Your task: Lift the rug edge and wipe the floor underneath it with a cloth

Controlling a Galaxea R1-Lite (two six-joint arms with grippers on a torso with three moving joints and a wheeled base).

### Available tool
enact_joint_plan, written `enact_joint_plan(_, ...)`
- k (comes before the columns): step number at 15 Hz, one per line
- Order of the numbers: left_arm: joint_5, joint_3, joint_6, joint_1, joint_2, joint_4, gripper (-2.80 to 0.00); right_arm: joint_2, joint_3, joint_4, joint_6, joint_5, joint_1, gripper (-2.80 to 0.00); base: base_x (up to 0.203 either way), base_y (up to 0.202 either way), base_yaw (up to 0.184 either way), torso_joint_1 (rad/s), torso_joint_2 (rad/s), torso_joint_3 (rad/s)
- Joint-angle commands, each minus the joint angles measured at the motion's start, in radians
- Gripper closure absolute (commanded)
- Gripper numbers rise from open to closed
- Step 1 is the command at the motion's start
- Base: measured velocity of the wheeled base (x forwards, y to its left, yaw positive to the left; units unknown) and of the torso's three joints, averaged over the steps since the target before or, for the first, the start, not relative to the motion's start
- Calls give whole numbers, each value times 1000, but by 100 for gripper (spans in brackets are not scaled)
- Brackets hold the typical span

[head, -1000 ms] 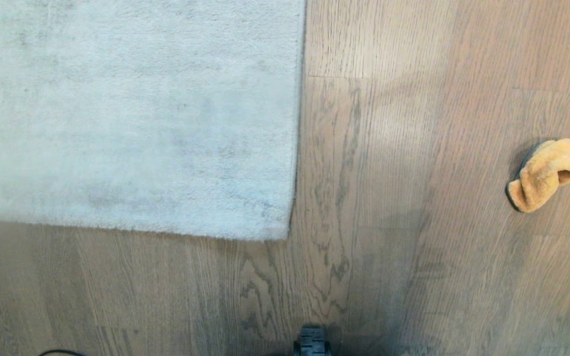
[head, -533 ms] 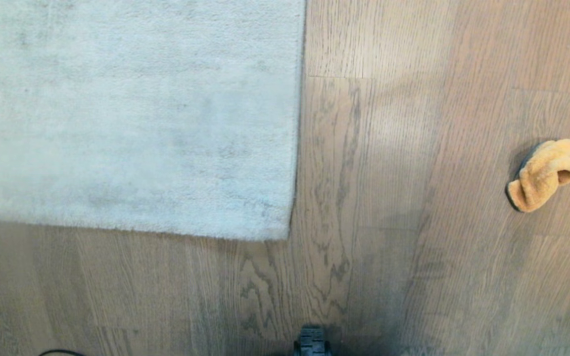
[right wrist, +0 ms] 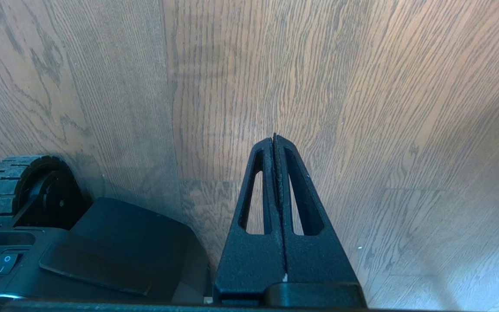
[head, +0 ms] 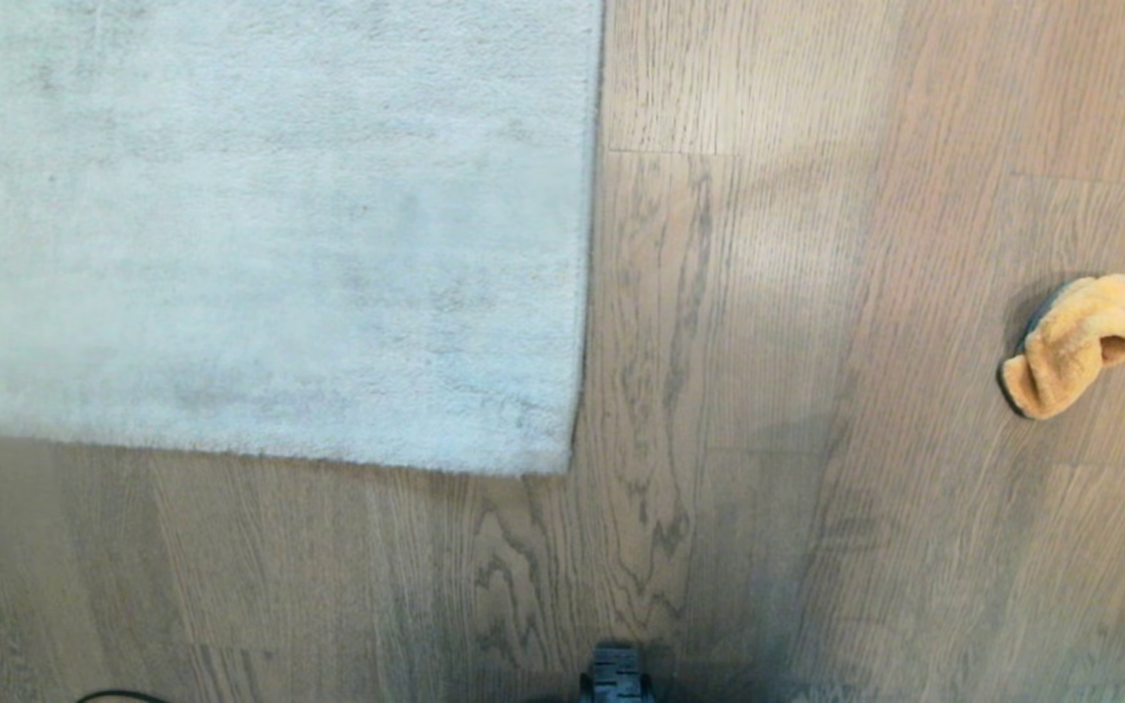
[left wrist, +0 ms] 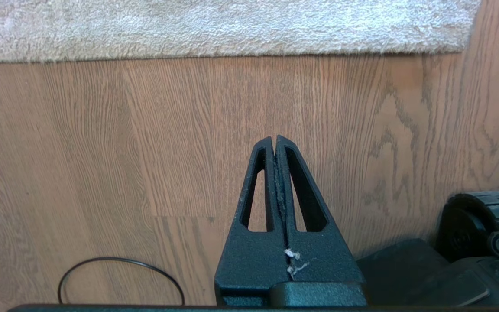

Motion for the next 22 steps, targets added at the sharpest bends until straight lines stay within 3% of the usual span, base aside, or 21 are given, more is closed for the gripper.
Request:
enact_joint_plan(1, 0, 0, 0, 0, 0, 0, 0, 2, 0, -1, 0, 1, 0, 0, 0, 0, 0, 0, 0, 0)
enact_joint_plan(6, 1, 0, -32, 0, 0, 0, 0, 2, 0, -1, 0, 1, 0, 0, 0, 0, 0, 0, 0, 0)
enact_joint_plan(22, 5, 0, -34, 0, 0, 0, 0, 2, 0, -1, 0, 1, 0, 0, 0, 0, 0, 0, 0, 0)
